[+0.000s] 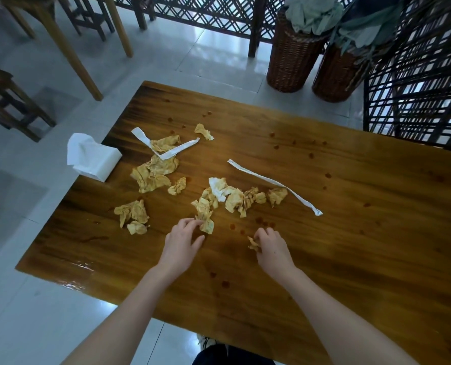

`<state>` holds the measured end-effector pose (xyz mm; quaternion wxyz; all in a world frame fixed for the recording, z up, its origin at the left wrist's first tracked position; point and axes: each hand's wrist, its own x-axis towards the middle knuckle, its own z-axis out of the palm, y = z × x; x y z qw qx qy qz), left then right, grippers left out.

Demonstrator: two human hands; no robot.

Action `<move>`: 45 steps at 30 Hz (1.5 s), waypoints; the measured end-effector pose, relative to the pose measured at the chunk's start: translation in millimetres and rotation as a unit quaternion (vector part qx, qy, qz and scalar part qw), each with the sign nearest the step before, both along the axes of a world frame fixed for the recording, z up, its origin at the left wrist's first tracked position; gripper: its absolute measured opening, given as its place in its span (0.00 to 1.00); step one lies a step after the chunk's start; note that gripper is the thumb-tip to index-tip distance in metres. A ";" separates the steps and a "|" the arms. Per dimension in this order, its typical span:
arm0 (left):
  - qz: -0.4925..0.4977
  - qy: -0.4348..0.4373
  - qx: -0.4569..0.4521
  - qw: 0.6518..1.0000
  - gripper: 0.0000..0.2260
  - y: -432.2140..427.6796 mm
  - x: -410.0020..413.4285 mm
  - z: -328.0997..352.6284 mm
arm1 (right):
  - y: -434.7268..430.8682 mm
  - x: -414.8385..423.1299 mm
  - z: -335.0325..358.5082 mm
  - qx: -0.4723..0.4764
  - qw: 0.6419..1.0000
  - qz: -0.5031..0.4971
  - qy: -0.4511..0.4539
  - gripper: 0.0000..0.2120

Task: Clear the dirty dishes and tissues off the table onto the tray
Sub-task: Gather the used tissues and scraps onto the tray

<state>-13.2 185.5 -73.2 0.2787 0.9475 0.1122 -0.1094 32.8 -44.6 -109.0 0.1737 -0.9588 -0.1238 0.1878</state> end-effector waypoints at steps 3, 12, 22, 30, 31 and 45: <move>-0.004 -0.004 -0.005 1.000 0.17 -2.9 6.2 1.4 | -4.1 2.4 1.7 0.015 0.999 -0.012 0.029 0.16; 0.002 0.007 -0.011 1.000 0.16 -3.7 23.9 0.1 | -16.8 69.8 21.1 0.103 0.989 -0.102 -0.030 0.17; 0.024 0.013 -0.024 0.999 0.17 5.0 39.2 -7.0 | -4.3 132.0 4.0 -0.002 0.996 -0.080 -0.036 0.22; 0.030 0.032 -0.018 0.999 0.17 9.0 38.9 -10.5 | -12.1 120.7 -3.0 -0.048 0.998 -0.045 -0.003 0.27; 0.029 0.033 -0.018 0.999 0.17 9.0 38.3 -10.5 | -12.1 118.5 -2.6 -0.041 0.998 -0.046 -0.022 0.26; 0.031 0.026 -0.026 0.999 0.16 12.5 28.8 -6.1 | -4.4 117.5 16.2 0.104 0.985 -0.119 -0.062 0.19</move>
